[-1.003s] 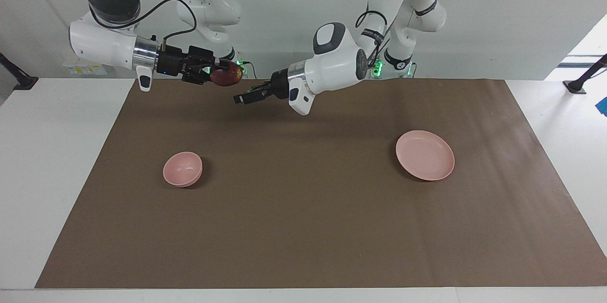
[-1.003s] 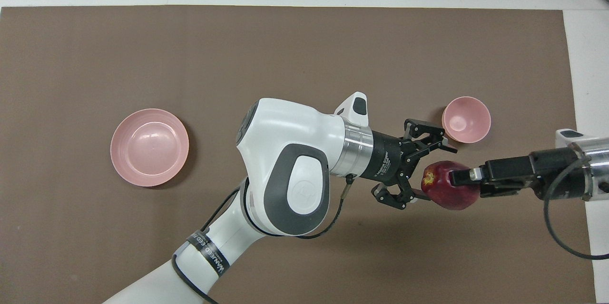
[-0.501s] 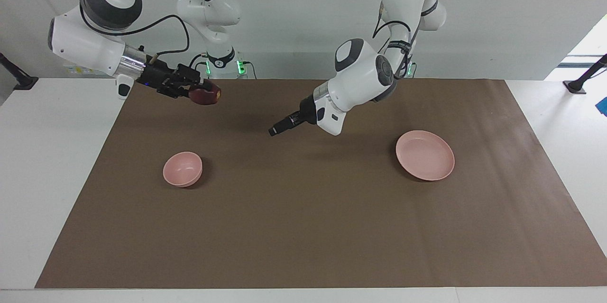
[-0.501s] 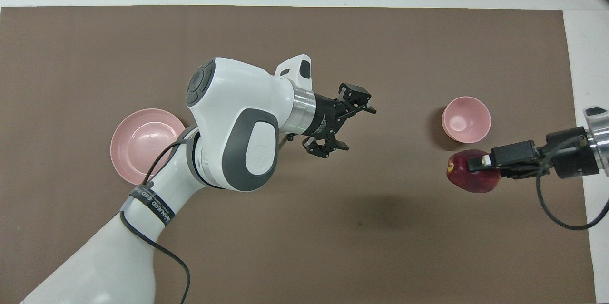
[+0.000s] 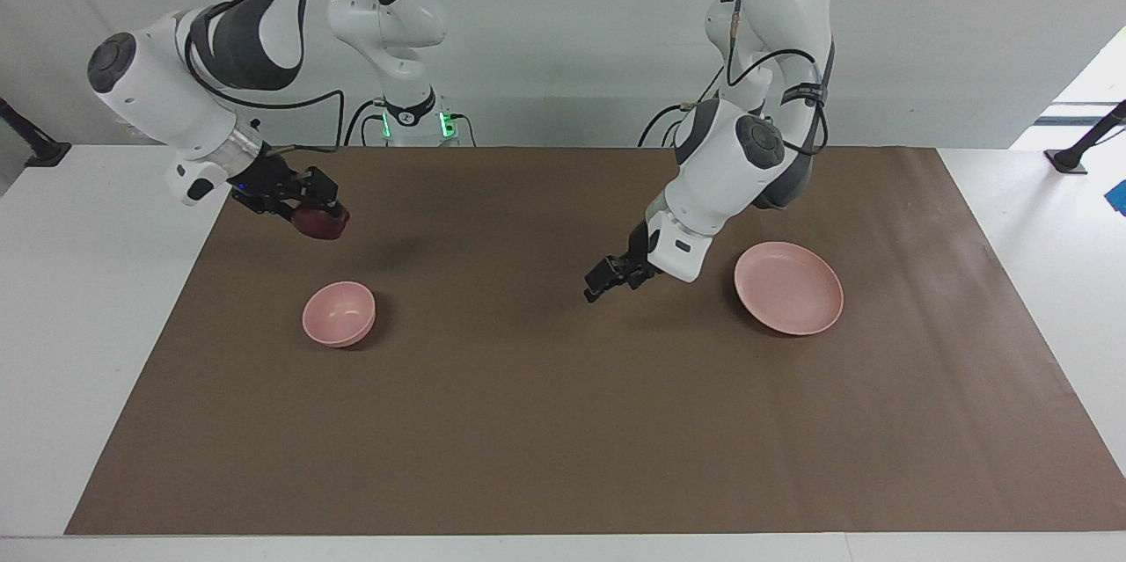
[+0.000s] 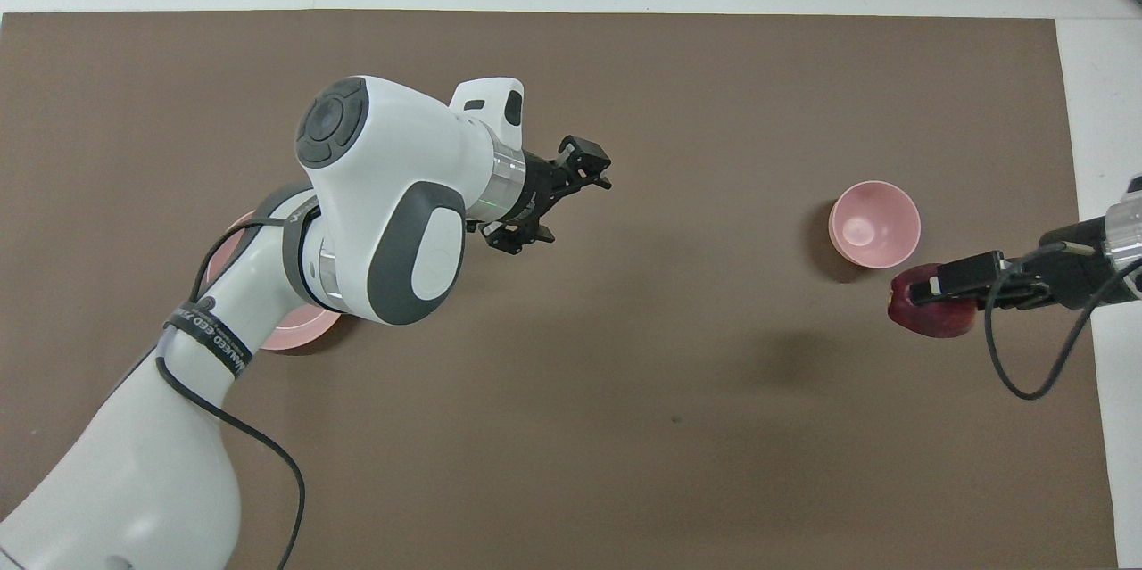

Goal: Move apple from plate to bowl

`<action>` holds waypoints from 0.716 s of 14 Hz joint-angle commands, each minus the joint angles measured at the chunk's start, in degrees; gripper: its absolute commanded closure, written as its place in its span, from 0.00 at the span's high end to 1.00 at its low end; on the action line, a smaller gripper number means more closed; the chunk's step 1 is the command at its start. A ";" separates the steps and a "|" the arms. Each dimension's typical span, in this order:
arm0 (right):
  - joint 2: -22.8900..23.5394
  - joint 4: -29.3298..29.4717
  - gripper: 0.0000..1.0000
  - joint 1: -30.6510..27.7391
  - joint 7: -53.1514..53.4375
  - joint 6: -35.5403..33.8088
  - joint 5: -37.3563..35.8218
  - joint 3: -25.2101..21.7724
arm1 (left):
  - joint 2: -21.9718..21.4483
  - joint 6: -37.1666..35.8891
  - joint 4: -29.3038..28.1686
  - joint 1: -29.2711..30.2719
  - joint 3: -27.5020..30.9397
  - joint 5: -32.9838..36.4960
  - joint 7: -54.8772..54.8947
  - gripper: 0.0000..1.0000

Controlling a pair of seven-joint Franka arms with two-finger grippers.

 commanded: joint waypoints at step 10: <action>10.49 2.65 0.00 11.64 13.09 11.92 -35.24 0.41 | -3.74 -0.89 2.41 17.80 -0.54 13.98 27.44 1.00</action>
